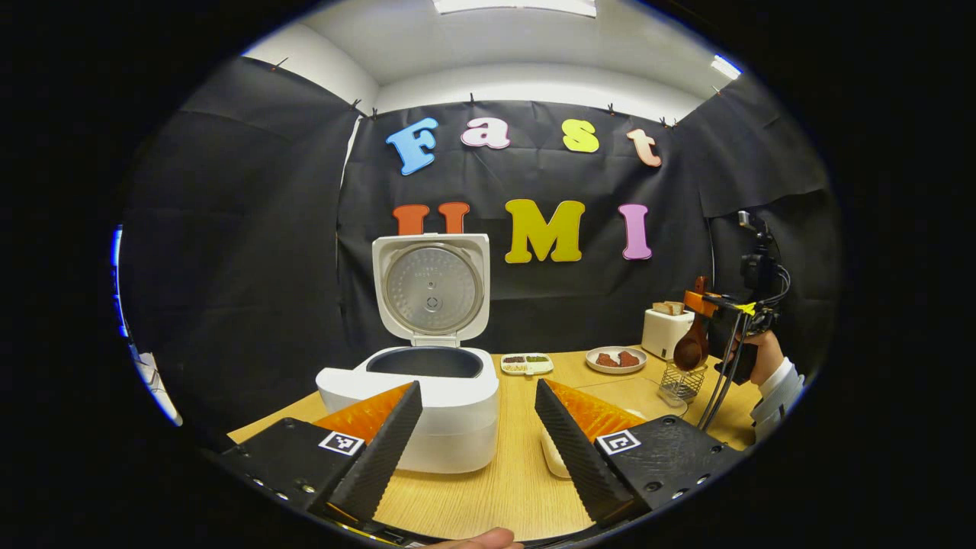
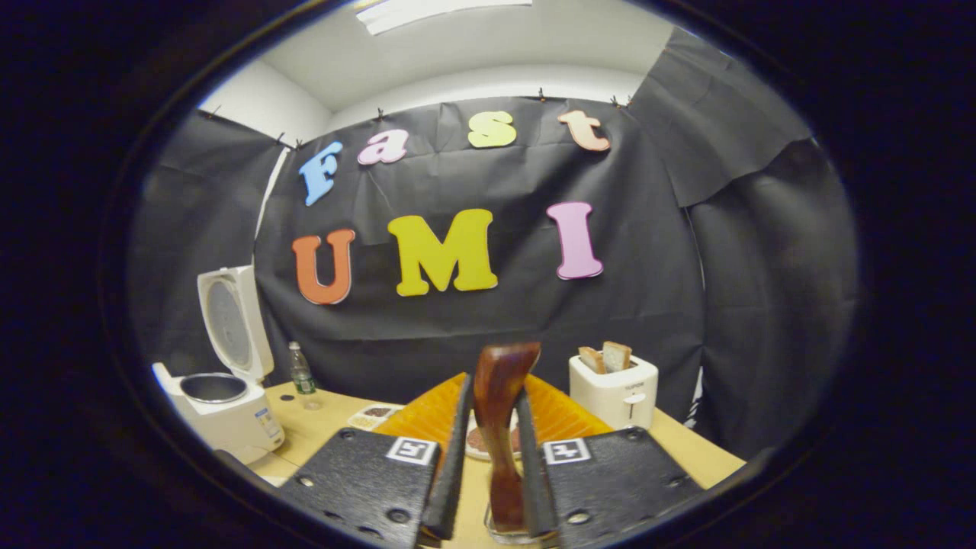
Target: Close the left gripper, press the button to open the rice cooker; take a wooden spoon from the chopstick holder with the right hand, scoop a spoonful of rice and pour it into the rice cooker, then put the wooden spoon back into the chopstick holder.
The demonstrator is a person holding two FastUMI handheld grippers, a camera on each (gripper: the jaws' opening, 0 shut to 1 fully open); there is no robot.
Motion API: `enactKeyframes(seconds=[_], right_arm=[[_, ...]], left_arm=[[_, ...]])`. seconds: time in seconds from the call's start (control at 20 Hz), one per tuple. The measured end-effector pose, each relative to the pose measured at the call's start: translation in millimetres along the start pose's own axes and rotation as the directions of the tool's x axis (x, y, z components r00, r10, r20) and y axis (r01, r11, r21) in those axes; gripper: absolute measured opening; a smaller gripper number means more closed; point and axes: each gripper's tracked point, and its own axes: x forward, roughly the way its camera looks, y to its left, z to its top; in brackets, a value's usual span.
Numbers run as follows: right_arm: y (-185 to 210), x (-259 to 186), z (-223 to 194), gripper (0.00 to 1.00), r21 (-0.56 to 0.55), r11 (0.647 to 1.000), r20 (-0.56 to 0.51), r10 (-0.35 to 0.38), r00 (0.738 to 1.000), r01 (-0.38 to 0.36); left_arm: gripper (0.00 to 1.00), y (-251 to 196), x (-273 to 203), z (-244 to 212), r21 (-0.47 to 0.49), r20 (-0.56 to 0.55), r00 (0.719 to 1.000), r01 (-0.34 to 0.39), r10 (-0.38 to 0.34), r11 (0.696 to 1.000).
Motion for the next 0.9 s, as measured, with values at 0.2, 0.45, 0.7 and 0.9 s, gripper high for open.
enactKeyframes(seconds=[0.2,0.45,0.7,0.9], right_arm=[[-25,-2,6,0.82,0.034,0.995,-0.021,-0.089,0.996,0.090],[-36,-32,-8,0.96,-0.022,0.970,-0.152,-0.241,0.958,0.241],[8,-79,-9,1.00,0.122,0.967,-0.162,-0.203,0.966,0.224],[7,-119,8,1.00,-0.006,0.959,-0.056,-0.282,0.958,0.282]], left_arm=[[0.95,-2,-1,5,-0.004,0.010,1.000,0.002,-0.002,1.000],[0.95,6,6,16,-0.004,0.022,1.000,-0.014,0.014,1.000],[0.95,19,21,28,-0.050,0.036,0.999,-0.016,0.018,0.999],[0.95,39,36,45,-0.058,0.051,0.998,-0.028,0.031,0.998]])
